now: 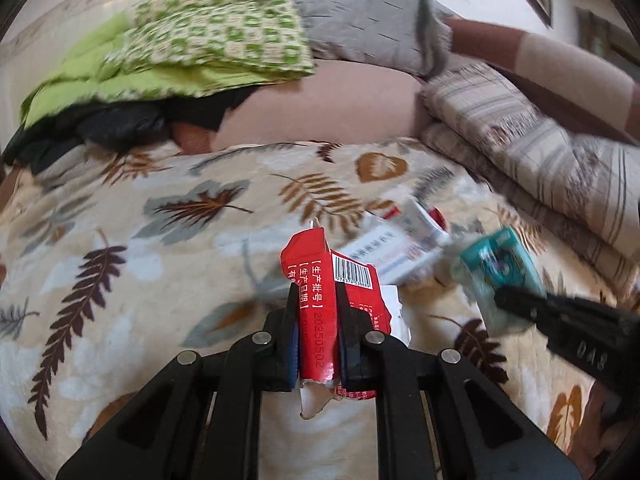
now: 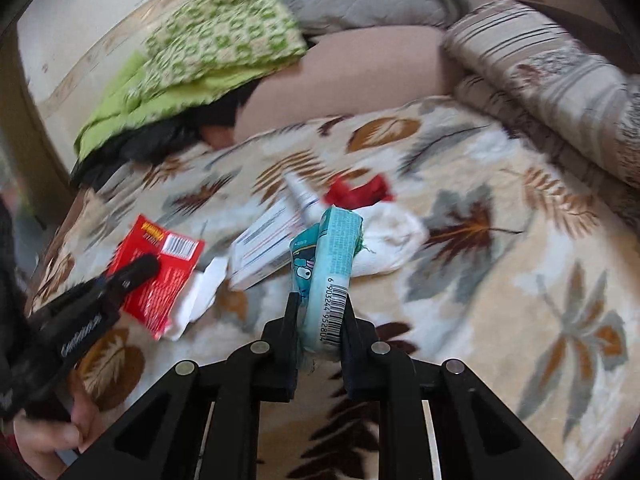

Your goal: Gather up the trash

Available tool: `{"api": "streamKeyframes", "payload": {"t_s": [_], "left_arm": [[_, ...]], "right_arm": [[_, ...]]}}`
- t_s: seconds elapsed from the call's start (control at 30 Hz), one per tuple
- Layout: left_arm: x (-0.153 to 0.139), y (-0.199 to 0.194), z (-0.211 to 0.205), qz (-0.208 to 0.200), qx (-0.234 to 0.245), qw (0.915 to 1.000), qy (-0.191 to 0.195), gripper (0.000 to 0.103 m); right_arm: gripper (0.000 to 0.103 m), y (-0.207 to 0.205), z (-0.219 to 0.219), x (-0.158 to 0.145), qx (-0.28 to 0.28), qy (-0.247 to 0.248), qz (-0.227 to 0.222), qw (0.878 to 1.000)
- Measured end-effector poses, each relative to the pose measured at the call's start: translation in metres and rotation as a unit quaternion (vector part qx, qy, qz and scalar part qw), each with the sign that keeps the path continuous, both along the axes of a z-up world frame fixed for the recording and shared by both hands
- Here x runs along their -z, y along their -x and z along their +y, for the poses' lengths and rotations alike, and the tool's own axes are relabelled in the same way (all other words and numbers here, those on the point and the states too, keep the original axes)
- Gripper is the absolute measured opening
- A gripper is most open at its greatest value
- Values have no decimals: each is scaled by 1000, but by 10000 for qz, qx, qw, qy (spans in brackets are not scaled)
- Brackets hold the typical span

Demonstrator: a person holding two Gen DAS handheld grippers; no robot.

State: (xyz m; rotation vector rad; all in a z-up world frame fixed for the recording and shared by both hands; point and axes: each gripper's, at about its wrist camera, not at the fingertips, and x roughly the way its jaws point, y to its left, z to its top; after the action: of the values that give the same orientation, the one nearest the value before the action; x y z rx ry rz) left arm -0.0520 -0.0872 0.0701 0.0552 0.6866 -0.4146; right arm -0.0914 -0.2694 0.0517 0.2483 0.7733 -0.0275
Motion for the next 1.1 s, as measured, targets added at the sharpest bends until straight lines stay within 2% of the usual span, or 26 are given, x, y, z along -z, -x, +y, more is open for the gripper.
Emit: {"api": "streamKeyframes", "payload": {"t_s": [0.17, 1.1], "left_arm": [[6, 13, -27, -323, 274, 9975, -567, 13], [1, 18, -29, -716, 177, 9938, -829, 13]], "right_arm": [[18, 2, -15, -3, 206, -52, -14, 9998], [18, 18, -13, -12, 215, 76, -161, 9996]]}}
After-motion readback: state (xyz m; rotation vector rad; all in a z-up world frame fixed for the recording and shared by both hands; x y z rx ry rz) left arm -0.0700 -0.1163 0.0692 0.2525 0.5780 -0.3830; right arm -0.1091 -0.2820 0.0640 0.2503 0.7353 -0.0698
